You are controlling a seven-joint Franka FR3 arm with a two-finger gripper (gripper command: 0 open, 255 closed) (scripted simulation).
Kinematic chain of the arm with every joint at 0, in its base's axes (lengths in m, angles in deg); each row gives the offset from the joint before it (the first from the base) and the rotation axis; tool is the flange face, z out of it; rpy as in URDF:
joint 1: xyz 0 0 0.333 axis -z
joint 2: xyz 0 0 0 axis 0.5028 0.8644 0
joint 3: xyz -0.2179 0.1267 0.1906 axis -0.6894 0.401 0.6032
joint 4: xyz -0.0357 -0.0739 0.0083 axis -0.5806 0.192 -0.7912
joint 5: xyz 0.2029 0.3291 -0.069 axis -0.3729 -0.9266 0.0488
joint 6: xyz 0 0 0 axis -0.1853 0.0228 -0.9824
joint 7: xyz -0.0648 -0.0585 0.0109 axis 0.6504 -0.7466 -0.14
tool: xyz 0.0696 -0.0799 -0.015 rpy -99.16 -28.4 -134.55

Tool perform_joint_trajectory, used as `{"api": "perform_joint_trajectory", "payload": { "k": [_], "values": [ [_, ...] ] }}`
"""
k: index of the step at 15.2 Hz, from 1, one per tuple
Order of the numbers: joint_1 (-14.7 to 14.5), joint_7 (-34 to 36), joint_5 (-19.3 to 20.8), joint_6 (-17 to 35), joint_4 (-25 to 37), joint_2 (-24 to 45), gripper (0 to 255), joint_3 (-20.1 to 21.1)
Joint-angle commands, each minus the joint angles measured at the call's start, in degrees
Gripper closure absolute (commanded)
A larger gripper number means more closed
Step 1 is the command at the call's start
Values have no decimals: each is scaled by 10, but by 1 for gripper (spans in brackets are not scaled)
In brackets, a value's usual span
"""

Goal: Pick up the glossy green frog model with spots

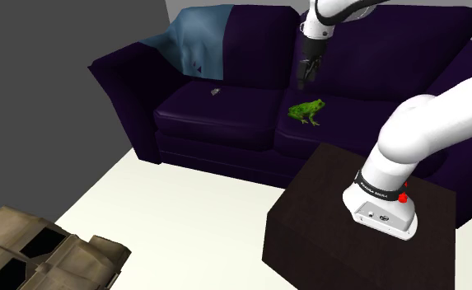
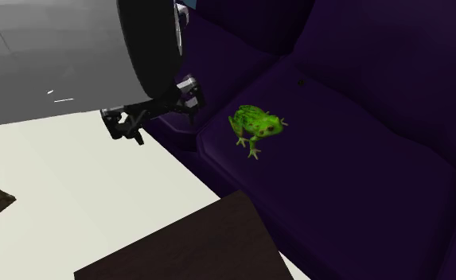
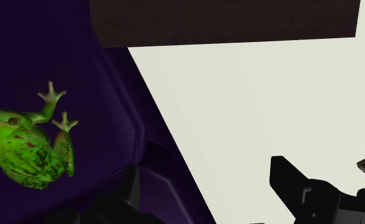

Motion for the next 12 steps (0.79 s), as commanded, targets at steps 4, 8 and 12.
{"api": "perform_joint_trajectory", "payload": {
  "k": [4, 8, 12],
  "values": [
    [27, -10, 20, 93, -30, 63, 0, -39],
    [45, -21, 30, 165, -41, 124, 0, -73],
    [59, -37, 30, 237, -42, 196, 0, -108]
  ]
}}
